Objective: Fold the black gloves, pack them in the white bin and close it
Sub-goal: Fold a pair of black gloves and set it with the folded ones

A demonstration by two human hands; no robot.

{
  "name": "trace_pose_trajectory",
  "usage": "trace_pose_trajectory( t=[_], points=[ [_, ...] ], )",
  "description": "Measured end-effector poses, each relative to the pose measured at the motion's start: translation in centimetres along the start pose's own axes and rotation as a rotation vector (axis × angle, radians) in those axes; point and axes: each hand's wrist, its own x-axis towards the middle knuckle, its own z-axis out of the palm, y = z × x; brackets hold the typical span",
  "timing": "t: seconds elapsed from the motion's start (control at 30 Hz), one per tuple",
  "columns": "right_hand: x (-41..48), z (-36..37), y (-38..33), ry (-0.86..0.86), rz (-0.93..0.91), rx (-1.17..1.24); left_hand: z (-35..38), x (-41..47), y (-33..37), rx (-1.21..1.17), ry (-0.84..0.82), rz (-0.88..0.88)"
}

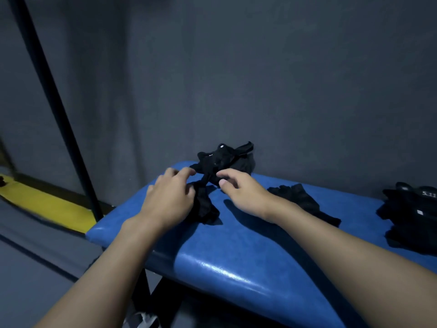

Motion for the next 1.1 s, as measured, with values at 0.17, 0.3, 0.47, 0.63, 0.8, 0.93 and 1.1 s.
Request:
trace_pose_trajectory(
  t=[0.17,0.3,0.47,0.63,0.8,0.93,1.1],
  points=[
    [-0.9,0.3,-0.4,-0.062,0.023,0.169,1.0,0.3,-1.5,-0.048,-0.071,-0.032],
    [-1.7,0.3,-1.2,-0.199,-0.001,0.237,0.5,0.7,-1.2,-0.325,0.041,-0.131],
    [-1.7,0.0,-1.3,-0.118,-0.044,0.271,0.4,0.9,-0.8,-0.636,0.127,-0.226],
    [-1.9,-0.7,-1.5,0.079,-0.057,0.306,-0.4,0.6,1.0,-0.920,0.136,-0.170],
    [-1.9,-2.0,-1.6,0.134,-0.100,0.317,-0.8,0.1,2.1,-1.041,0.072,-0.005],
    [-2.3,-2.6,-1.7,0.182,-0.102,0.335,-0.9,0.1,2.3,-1.067,0.100,0.014],
    [-2.7,-3.5,-2.0,0.226,-0.133,0.526,-0.9,0.0,3.1,-1.099,0.158,0.036]
  ],
)
